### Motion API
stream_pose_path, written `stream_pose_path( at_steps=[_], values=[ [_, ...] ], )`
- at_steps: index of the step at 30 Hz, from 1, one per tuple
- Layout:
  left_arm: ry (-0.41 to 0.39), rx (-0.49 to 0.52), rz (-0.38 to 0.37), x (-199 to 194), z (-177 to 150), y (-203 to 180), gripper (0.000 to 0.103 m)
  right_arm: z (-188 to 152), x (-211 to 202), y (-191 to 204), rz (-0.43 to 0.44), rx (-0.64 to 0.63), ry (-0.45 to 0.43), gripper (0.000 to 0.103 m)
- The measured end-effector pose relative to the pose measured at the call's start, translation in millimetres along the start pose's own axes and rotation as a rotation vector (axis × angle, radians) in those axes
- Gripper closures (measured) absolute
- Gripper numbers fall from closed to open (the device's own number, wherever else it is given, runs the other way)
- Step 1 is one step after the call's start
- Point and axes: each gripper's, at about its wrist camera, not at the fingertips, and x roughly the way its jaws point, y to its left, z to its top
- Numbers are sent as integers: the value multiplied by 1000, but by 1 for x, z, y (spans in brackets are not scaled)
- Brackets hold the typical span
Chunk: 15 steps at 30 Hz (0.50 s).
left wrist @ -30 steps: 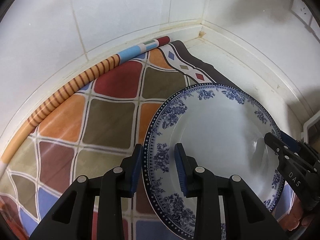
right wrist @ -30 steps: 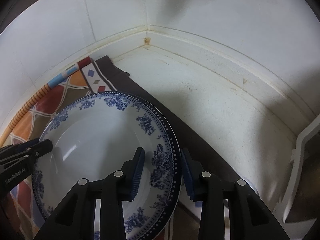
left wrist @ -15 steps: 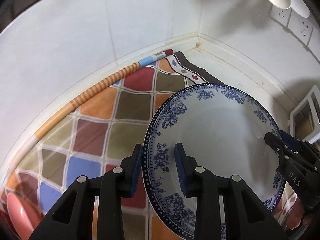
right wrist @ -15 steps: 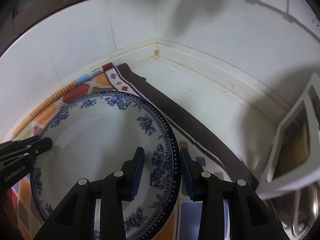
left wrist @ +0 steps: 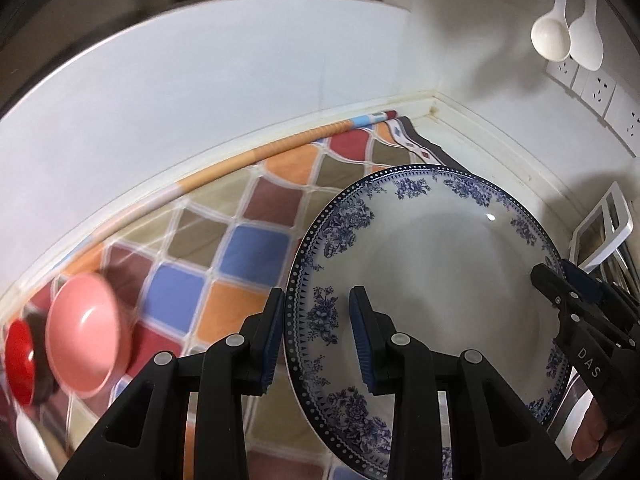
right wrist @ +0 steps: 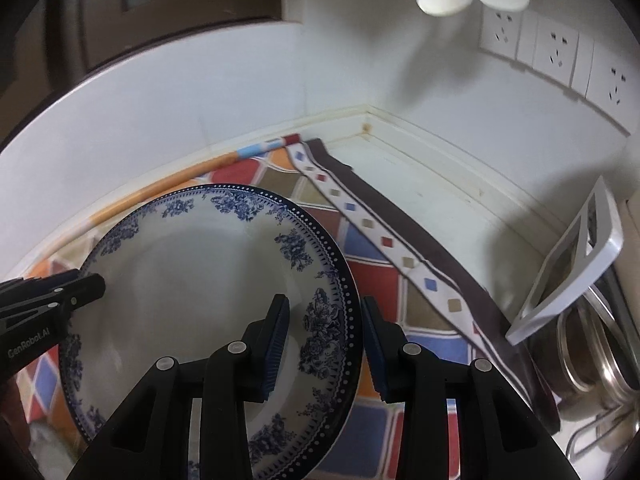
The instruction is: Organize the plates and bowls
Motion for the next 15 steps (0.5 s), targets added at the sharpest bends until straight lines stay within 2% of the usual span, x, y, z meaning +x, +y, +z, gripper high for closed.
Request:
stream_pose_path(
  at_steps=[15],
  values=[
    [-63, -187, 114, -88, -90, 64, 70, -42, -72, 70, 139, -161, -58, 66]
  ],
)
